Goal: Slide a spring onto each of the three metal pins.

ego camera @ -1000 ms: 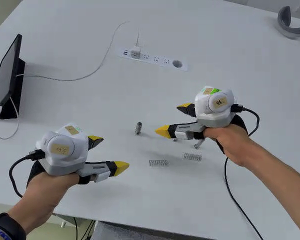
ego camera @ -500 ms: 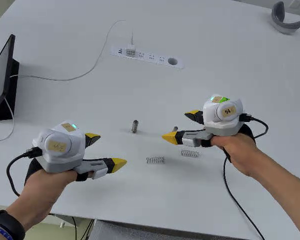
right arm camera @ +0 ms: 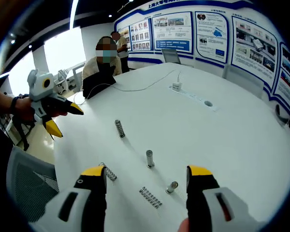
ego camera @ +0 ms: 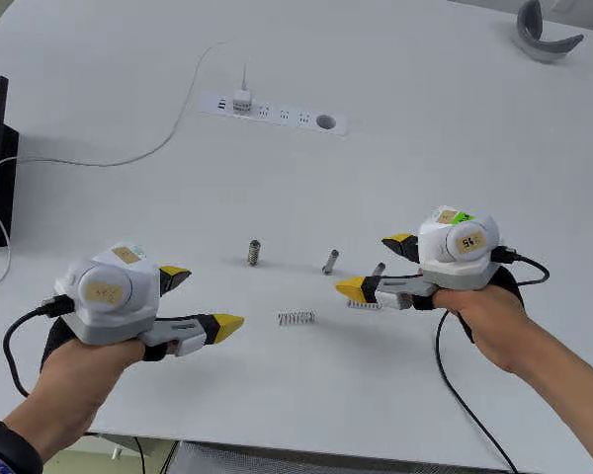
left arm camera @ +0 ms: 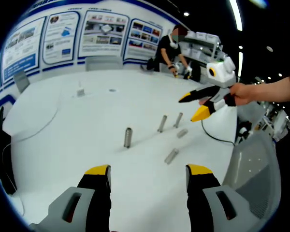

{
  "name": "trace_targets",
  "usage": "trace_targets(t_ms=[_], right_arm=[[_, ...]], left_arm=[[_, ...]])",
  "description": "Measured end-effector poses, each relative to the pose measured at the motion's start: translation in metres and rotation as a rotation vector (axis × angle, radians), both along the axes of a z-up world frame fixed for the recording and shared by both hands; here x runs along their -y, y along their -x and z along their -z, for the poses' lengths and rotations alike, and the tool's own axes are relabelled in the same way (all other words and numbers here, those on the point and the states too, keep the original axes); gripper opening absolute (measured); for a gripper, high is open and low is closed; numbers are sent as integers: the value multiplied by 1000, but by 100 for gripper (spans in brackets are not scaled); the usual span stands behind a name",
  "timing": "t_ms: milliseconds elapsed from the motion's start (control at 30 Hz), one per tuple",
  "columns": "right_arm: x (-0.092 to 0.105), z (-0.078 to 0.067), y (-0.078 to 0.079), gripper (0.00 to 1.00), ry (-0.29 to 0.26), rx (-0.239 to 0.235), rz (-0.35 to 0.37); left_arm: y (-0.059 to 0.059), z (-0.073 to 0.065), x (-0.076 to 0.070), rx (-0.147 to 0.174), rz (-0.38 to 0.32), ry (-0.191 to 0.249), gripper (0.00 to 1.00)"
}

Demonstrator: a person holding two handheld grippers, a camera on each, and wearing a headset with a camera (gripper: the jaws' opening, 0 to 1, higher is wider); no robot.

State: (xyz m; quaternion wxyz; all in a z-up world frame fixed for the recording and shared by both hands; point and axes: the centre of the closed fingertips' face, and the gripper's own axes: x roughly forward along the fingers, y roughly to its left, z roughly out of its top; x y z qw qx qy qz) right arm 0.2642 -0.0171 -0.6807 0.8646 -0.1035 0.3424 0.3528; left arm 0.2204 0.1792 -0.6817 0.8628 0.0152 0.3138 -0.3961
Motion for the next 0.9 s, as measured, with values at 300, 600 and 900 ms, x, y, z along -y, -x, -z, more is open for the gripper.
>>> trace_targets(t_ms=[300, 600, 900], right_arm=[[25, 1, 11, 70, 10, -5, 40], [42, 3, 22, 71, 6, -11, 72], [54, 6, 36, 72, 1, -19, 94]], left_arm=[[-4, 0, 9, 2, 14, -2, 65], [-5, 0, 16, 3, 28, -8, 65], [-1, -3, 33, 1, 62, -19, 65]])
